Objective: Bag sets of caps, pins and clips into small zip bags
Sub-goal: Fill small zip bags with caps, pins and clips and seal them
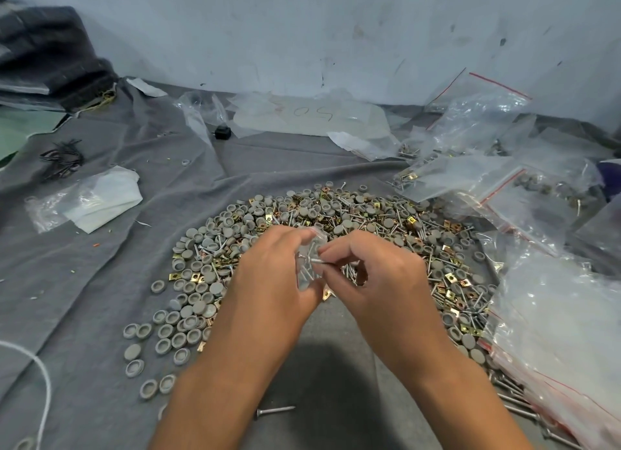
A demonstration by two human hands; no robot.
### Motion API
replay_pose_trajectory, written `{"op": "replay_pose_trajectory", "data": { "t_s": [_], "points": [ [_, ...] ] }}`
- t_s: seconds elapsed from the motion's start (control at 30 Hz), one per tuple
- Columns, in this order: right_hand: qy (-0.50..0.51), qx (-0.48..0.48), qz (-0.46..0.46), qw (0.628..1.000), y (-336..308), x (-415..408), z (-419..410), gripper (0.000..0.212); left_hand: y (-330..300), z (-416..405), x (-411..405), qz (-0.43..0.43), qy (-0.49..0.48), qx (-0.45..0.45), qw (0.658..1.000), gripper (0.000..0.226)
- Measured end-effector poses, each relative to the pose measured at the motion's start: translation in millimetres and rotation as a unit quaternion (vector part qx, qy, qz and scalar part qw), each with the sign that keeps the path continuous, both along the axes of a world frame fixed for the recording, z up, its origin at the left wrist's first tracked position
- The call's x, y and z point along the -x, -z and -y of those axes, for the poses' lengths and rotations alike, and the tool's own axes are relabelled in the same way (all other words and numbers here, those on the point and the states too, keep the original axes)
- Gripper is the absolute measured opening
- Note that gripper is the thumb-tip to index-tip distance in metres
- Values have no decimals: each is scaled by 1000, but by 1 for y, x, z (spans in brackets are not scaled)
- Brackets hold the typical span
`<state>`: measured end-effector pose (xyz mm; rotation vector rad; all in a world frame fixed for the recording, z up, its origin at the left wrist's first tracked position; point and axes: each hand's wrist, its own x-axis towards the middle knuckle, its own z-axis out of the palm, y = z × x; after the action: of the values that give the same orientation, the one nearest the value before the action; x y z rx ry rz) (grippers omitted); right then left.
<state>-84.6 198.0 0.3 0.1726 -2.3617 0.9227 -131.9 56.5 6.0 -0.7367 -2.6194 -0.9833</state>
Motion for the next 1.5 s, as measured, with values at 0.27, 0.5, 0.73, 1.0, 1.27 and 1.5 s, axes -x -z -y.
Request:
{"op": "replay_pose_trajectory", "data": {
  "t_s": [0.27,0.5,0.73,1.0,1.27,1.5],
  "points": [
    [34,-48,4,998,0,-3,-2,17,2,-1,-1,-11,5,-1,1000,54],
    [61,42,-29,997,-2,-1,-5,12,-2,1,-2,-6,-8,-27,1000,55],
    [124,-26,233,964,20,7,-36,11,-25,39,7,-180,-178,-280,926,38],
    [140,-133,359,913,26,14,-48,26,-16,36,10,-37,-138,-35,989,38],
    [110,-101,346,926,31,8,-57,11,-4,19,5,37,-57,0,998,52],
    [126,-69,358,923,28,6,-80,10,4,6,-1,69,-4,38,997,55]
  ]
}}
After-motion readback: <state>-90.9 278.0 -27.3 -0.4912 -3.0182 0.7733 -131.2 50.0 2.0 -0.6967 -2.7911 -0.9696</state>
